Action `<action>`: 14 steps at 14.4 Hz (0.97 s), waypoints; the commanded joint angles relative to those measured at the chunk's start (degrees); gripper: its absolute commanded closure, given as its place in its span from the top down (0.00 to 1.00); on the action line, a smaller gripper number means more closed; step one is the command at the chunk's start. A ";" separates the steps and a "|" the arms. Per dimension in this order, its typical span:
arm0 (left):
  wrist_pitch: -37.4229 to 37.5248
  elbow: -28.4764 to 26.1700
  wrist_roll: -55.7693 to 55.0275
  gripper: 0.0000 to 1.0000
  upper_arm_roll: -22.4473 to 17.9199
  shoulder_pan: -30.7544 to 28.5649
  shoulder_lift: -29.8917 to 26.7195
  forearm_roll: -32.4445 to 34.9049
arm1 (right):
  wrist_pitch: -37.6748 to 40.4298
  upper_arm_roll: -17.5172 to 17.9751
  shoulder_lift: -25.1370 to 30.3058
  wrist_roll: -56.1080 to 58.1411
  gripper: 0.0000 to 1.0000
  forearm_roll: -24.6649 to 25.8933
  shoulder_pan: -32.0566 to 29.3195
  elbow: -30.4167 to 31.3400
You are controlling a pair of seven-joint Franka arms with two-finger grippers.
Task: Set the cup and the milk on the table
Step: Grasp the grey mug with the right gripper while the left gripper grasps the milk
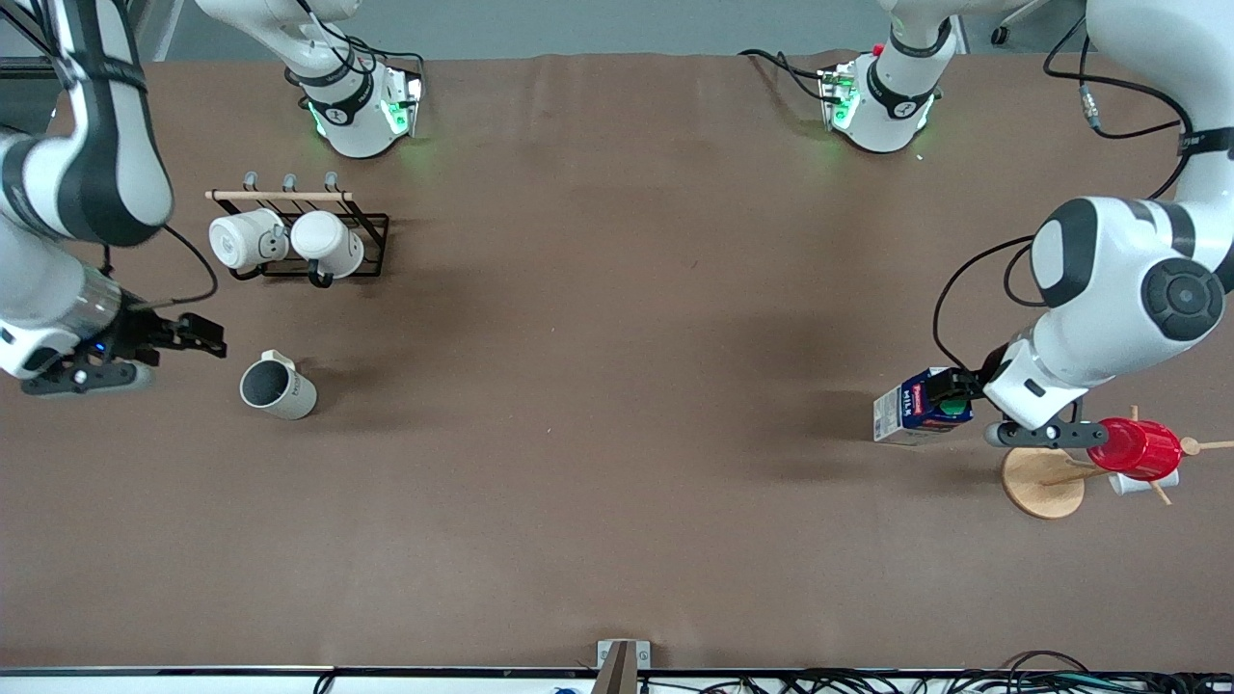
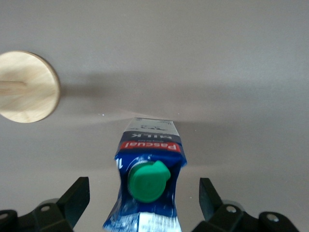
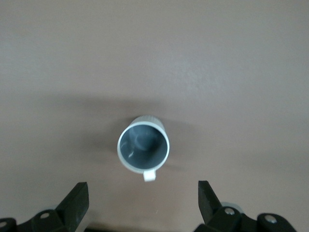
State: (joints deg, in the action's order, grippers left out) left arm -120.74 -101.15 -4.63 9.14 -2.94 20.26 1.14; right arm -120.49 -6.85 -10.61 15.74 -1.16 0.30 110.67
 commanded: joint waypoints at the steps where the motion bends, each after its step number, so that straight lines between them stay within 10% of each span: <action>1: -0.81 0.08 -0.47 1.00 0.18 -0.05 1.27 0.09 | -6.40 0.08 -6.42 5.42 1.00 -0.07 -1.52 -0.37; 6: 2.69 -0.63 -0.47 0.59 0.18 -0.14 0.48 0.09 | -11.86 0.17 -11.97 13.17 0.99 -0.07 -2.05 1.11; 9: 4.29 -0.27 -0.56 0.53 0.27 -0.05 -0.48 0.09 | -17.31 0.26 -12.07 15.79 0.90 -0.07 -1.79 5.25; 11: 5.07 0.42 -2.22 0.51 0.88 0.22 -1.36 0.18 | -20.74 0.26 -12.94 16.25 0.72 -0.07 -1.79 6.92; 14: 9.02 4.02 -5.38 0.50 3.16 0.22 -1.45 0.18 | -20.49 0.26 -13.03 15.38 0.13 -0.68 -1.53 6.93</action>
State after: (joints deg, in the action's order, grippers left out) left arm -115.16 -99.30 -7.87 11.24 -2.90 19.77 1.14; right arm -140.64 -7.21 -24.44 30.87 -1.18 -0.75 116.72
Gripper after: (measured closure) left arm 0.493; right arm 0.317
